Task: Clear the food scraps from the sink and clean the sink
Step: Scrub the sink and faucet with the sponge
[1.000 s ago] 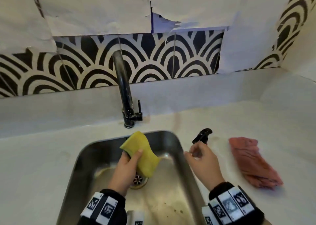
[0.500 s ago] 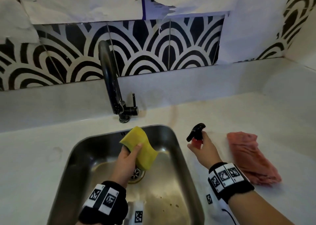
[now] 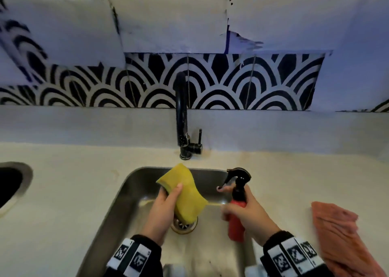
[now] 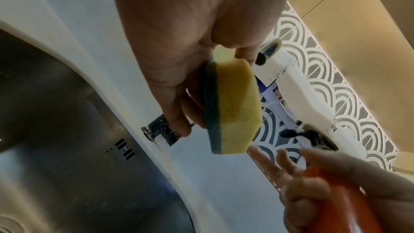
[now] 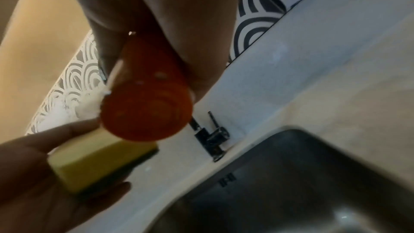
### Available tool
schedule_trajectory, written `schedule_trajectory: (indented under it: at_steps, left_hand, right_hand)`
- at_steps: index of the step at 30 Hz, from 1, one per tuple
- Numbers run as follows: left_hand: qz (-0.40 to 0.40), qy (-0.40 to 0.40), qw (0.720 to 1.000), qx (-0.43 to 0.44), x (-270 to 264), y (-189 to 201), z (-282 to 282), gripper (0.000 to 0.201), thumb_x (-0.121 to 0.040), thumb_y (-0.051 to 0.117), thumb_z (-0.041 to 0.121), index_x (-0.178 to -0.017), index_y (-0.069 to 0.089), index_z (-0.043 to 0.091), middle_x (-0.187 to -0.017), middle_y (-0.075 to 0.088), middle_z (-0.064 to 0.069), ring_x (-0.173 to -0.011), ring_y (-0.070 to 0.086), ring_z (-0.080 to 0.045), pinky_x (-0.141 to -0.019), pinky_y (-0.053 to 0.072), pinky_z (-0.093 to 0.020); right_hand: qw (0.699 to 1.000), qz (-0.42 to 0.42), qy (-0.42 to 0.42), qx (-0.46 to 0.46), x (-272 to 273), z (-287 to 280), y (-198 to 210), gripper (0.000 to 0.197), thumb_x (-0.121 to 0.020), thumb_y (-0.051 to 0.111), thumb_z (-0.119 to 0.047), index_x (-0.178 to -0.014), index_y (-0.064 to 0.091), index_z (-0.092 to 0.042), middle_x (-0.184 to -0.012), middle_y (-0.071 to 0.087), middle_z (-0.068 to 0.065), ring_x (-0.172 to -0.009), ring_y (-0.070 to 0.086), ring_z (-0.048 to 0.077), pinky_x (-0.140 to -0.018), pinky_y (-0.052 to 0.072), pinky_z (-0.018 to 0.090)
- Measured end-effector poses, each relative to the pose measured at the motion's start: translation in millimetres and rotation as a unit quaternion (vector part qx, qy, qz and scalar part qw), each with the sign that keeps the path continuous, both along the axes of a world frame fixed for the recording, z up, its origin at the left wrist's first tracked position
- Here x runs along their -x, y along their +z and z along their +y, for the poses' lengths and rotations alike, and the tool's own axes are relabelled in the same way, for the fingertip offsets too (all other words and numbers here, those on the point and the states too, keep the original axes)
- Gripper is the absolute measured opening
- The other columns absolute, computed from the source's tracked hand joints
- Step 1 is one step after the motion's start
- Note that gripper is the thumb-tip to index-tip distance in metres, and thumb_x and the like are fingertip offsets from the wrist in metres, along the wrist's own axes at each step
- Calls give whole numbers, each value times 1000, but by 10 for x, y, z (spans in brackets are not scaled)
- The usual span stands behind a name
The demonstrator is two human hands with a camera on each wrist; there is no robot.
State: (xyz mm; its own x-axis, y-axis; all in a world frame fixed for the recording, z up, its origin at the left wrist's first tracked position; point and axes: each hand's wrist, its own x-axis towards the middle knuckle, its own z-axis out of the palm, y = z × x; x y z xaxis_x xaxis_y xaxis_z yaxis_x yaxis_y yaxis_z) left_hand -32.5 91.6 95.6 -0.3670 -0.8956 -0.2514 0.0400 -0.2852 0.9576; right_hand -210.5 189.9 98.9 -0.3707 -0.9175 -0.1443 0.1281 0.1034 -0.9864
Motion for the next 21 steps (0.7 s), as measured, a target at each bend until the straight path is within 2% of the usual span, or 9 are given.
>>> schedule_trajectory:
  at_steps: [2, 4, 7, 10, 13, 15, 19, 21]
  left_hand:
    - [-12, 12, 1000, 10, -52, 50, 68, 29, -90, 57, 38, -117, 48, 38, -117, 63, 8, -109, 61, -17, -101, 46, -47]
    - [-17, 21, 1000, 13, -96, 102, 139, 32, -89, 57, 38, -119, 46, 38, -116, 63, 8, -107, 62, -17, -100, 46, -46]
    - [-7, 42, 999, 12, -160, 160, 238, 19, -90, 58, 33, -107, 50, 36, -112, 63, 8, -104, 63, -16, -98, 49, -45]
    - [-9, 55, 998, 33, -225, 194, 323, 29, -88, 62, 28, -114, 51, 32, -111, 65, 7, -104, 63, -16, -97, 49, -44]
    - [-37, 29, 997, 61, -294, 210, 359, 31, -86, 65, 28, -113, 51, 32, -108, 64, 11, -101, 62, -8, -96, 50, -36]
    - [-54, 15, 995, 81, -336, 216, 326, 30, -86, 65, 29, -112, 51, 33, -107, 65, 13, -100, 61, -3, -93, 49, -30]
    - [-59, 14, 992, 107, -436, 161, 178, 38, -83, 67, 27, -118, 53, 26, -107, 69, 8, -100, 64, -5, -94, 50, -31]
    - [-52, 13, 993, 106, -508, 136, 80, 41, -80, 69, 29, -118, 53, 26, -108, 69, 7, -101, 65, -7, -95, 50, -33]
  right_hand:
    - [996, -13, 87, 2, -107, -15, 91, 45, -70, 77, -13, -108, 55, -21, -96, 69, 9, -55, 55, 16, -56, 49, 27]
    - [991, -9, 134, -21, -196, -29, 138, 42, -70, 80, -29, -107, 63, -21, -82, 67, 4, -55, 53, 14, -56, 48, 25]
    - [989, -9, 131, -61, -296, -57, 126, 43, -69, 77, -44, -102, 70, -17, -66, 61, 2, -55, 53, 15, -58, 47, 28]
    - [987, 23, 143, -70, -402, -77, 105, 48, -65, 77, -53, -99, 70, -20, -61, 61, -1, -55, 55, 17, -60, 46, 29]
    - [987, 20, 144, -69, -537, -96, 137, 42, -66, 75, -43, -99, 67, -18, -60, 63, -6, -52, 56, 15, -52, 47, 25]
    - [987, 8, 149, -58, -626, -128, 183, 47, -67, 76, -39, -105, 63, -15, -61, 63, -5, -47, 56, 16, -46, 46, 24]
    - [984, 7, 170, -52, -783, -235, 260, 50, -69, 78, -38, -111, 59, -19, -59, 61, 0, -40, 54, 16, -42, 45, 22]
    - [982, -34, 177, -60, -883, -299, 277, 48, -72, 78, -37, -109, 58, -16, -61, 58, 4, -39, 52, 16, -42, 44, 22]
